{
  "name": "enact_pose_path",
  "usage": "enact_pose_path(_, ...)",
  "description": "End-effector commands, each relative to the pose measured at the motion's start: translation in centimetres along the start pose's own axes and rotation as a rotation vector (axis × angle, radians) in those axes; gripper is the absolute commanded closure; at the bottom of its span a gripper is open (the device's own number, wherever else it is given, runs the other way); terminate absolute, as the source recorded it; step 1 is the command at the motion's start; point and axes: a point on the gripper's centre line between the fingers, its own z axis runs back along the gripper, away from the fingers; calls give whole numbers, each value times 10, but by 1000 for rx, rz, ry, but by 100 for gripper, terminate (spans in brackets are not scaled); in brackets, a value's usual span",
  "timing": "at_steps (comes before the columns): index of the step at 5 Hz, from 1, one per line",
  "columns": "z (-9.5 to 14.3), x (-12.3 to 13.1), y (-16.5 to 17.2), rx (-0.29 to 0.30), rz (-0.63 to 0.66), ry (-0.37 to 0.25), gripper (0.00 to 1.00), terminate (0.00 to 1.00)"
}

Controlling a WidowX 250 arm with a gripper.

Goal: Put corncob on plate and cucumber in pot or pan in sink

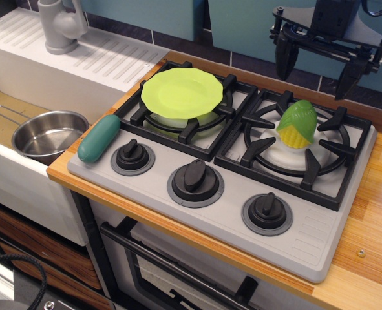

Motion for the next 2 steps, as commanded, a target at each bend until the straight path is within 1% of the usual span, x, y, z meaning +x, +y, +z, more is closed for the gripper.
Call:
enact_pose_path(1, 0, 0, 0, 0, 0, 0, 0, 0)
enact_pose_path(2, -21, 3, -1, -10, 5, -45, 0, 0)
